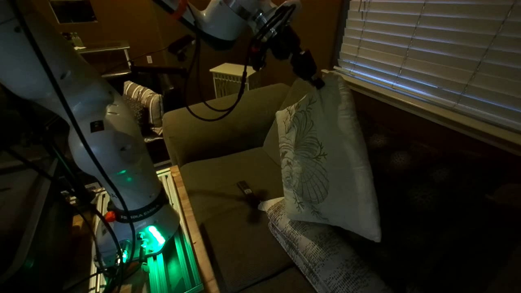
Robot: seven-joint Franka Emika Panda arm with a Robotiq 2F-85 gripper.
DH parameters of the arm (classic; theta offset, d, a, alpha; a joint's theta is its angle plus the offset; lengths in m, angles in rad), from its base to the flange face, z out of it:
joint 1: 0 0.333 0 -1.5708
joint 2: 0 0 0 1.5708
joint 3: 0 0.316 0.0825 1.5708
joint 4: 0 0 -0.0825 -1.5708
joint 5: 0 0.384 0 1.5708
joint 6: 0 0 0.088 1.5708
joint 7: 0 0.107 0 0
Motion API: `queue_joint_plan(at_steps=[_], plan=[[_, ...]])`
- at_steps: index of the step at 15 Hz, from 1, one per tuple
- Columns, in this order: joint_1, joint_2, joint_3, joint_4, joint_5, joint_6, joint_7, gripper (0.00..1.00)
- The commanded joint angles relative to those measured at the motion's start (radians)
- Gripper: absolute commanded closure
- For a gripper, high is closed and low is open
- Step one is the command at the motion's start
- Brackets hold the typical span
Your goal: Move the white pillow on the left to the right.
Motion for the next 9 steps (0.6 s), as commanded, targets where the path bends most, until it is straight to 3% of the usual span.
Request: queue_joint_plan(at_steps=[1,5,9], plan=[[-0.016,-0.002,-0.003,0.008,-0.046,0.057,0.084,0.99],[-0.021,0.004,-0.004,0.003,-0.037,0.128,0.188,0.99],[-0.042,0.021,-0.004,-0.012,-0.113,0.183,0.291,0.99]])
